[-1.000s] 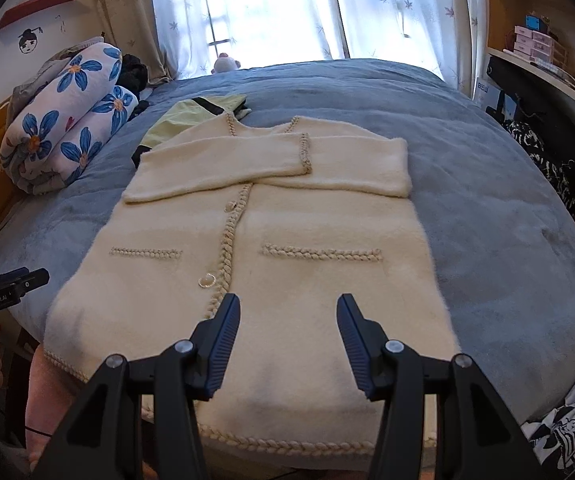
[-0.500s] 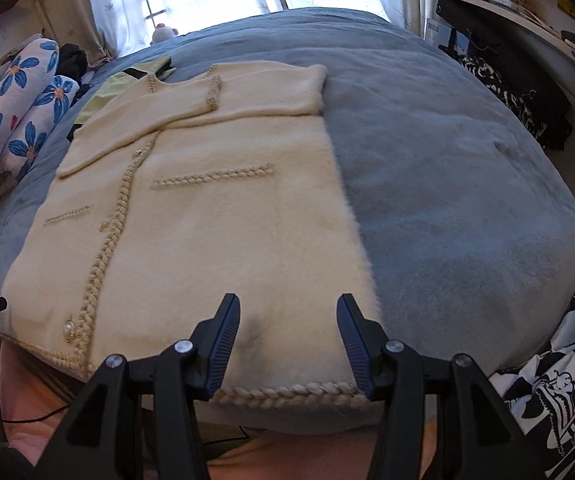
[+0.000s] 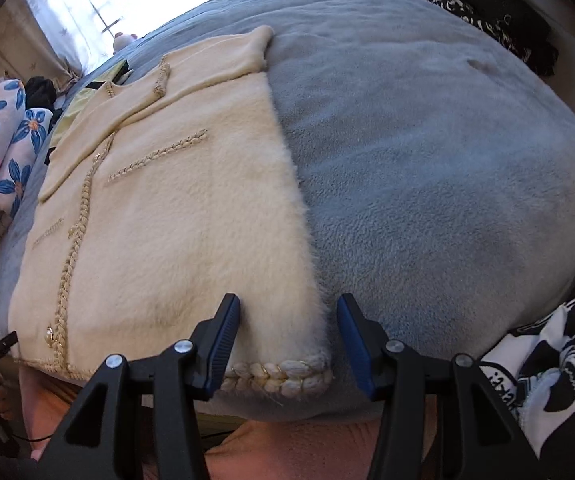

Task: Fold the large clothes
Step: 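Close the left tool on the hem while the right tool grasps the hem corner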

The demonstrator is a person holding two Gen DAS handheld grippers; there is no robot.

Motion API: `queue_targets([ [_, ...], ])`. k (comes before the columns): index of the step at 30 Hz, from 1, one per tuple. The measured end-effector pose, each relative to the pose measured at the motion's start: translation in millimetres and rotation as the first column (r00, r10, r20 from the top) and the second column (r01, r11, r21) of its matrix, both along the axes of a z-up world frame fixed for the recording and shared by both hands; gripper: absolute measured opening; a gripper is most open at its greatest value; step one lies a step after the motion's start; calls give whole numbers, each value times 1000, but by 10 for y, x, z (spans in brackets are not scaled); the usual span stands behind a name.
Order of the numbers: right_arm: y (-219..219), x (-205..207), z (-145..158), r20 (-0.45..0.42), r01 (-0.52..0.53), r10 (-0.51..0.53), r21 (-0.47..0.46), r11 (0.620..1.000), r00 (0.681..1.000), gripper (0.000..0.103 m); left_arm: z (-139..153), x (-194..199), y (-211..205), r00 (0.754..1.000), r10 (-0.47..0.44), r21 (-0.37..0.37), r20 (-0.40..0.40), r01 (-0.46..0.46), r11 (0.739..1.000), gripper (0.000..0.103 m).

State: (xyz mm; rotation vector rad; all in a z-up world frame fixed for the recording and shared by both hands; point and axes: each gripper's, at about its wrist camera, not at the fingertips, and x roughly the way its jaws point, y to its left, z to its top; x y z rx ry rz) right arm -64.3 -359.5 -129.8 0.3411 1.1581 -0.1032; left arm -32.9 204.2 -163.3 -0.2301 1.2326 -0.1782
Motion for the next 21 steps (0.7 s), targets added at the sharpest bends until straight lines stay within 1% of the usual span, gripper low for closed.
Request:
queue_targets([
  [2,-10,17,-33,1,-7,7,22,1000,1000,52,-14,21,-9,1000,-9,-5,0,9,1000,97],
  [5,-13,45,-70,11,-36,36,71,997,999,52,-47,47,-63,1000,-27,0,1,27,1000,101],
  [6,2,51,-78,12,-45,44,96,994,999,51,-53,53,-72,1000,-30,2,1,30,1000,101],
  [8,43,63,-79,15,-69,67,125,990,998,50,-69,68,-91,1000,-31,-2,0,31,1000,101],
  [9,59,71,-83,17,-86,84,147,985,996,45,-63,64,-81,1000,-28,-8,1,28,1000,101],
  [10,78,80,-91,19,-104,103,182,978,995,36,-58,51,-70,1000,-26,-12,4,26,1000,100],
  [11,93,86,-103,20,-117,115,211,971,993,36,-51,30,-63,1000,-26,-15,9,26,1000,96],
  [14,168,114,-137,13,-134,134,179,975,991,36,-37,-4,-48,999,-30,-27,19,30,999,90],
  [18,170,127,-170,17,-127,126,192,973,992,36,-48,-14,-45,999,-34,-45,24,35,998,86],
  [21,180,115,-171,22,-121,119,190,974,993,36,-55,-9,-49,999,-37,-57,17,38,998,78],
])
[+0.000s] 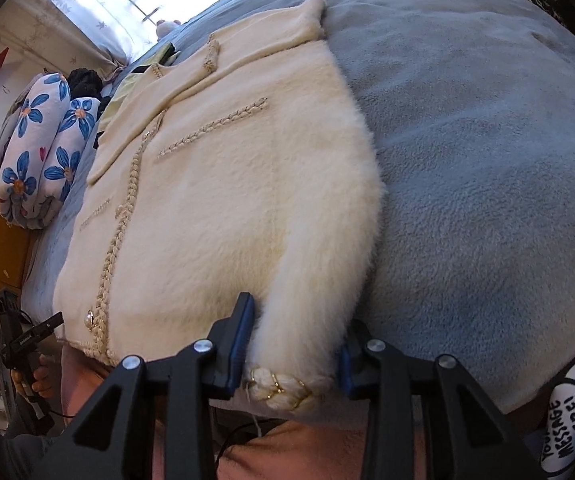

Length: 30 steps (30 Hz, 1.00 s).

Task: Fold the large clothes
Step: 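Close the left tool on the hem while the right tool grasps the hem corner, then lift the held hem with both tools and fold it toward the collar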

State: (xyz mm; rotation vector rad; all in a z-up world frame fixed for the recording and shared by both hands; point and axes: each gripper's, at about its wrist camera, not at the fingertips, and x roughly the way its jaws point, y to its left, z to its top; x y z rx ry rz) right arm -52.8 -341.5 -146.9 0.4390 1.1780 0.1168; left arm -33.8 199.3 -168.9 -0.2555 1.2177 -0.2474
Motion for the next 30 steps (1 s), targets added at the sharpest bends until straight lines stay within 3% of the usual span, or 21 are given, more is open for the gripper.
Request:
queue_targets([
  [7,59,-11,46,13,6,-6,-28,1000,1000,29,56,30,-193,999,-32,38,-11,32,999,38],
  [10,140,-7,104,26,-8,10,-80,997,1000,26,98,47,-282,999,-39,43,-10,40,998,14],
  [14,214,-41,255,71,-17,26,-120,993,997,24,220,19,-363,1000,-16,90,8,15,996,10],
  [20,202,-178,598,162,7,18,-152,988,987,22,507,-94,-312,998,18,81,56,-23,996,9],
  [30,366,-439,826,182,-47,79,-171,984,980,17,854,-288,-237,996,22,97,90,-31,995,9],
])
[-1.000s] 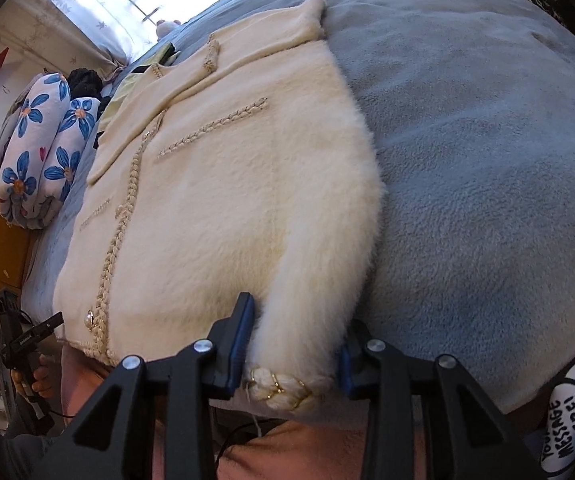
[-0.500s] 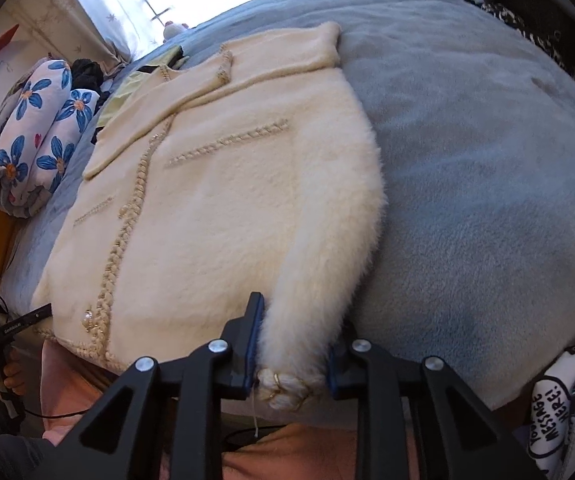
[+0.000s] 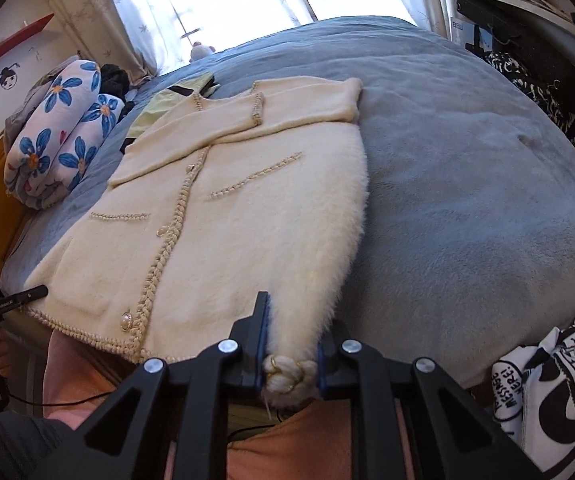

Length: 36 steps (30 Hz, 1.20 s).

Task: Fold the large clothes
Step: 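Lift the held hem with both tools and fold it toward the collar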

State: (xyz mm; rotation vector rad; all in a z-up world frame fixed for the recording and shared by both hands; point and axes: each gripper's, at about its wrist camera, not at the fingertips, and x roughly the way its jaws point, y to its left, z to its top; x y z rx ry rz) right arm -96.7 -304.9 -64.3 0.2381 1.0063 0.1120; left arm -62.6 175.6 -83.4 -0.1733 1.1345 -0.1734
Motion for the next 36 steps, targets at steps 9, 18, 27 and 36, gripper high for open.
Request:
queue_targets([
  [9,2,-298,94,-32,8,-7,44,999,999,17,160,-227,162,999,16,-31,-48,-18,999,9],
  [18,-112,153,182,-22,70,-68,100,993,997,15,293,207,180,999,19,-99,-33,-22,995,9],
  [27,-285,1216,426,37,111,-118,143,983,992,15,627,1378,106,997,40,-117,61,-32,993,9],
  [36,-337,2887,342,64,177,-188,141,974,980,17,458,3044,128,987,141,-132,76,-130,983,12],
])
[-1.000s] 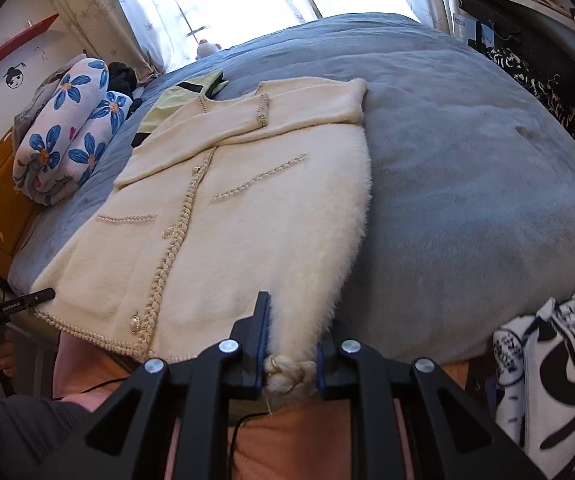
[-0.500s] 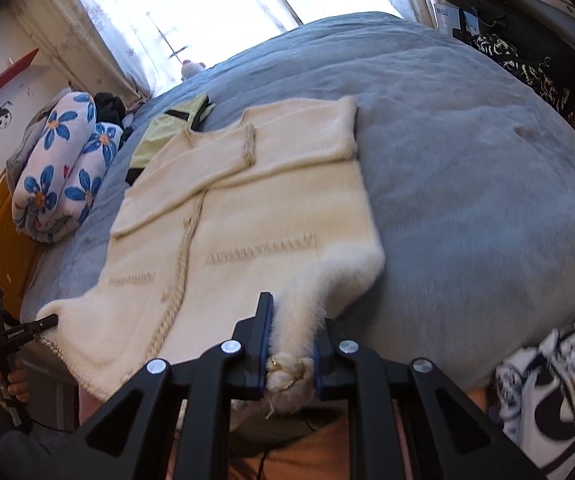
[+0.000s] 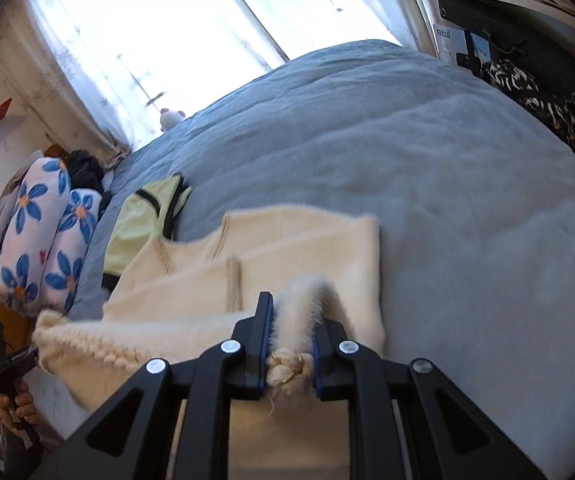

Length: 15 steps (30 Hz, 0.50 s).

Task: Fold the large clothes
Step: 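Lift the held hem with both tools and fold it toward the collar, then lay the hem near the collar and open both tools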

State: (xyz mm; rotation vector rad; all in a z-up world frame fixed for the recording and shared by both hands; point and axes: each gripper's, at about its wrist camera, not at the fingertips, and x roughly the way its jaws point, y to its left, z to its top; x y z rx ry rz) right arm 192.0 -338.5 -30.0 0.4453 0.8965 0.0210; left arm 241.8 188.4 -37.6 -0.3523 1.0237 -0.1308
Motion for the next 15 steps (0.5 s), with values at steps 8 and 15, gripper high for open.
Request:
queue_targets([
  [8,-65,900,-632,-108,74,-68,52,996,992,48,-670,1042,-67,987,82,14,-139,-81,997,59],
  [15,-140,970,-981,-180,50,-50,0,999,982,49,-787,1106,-142,997,17,139,-75,-6,990,76],
])
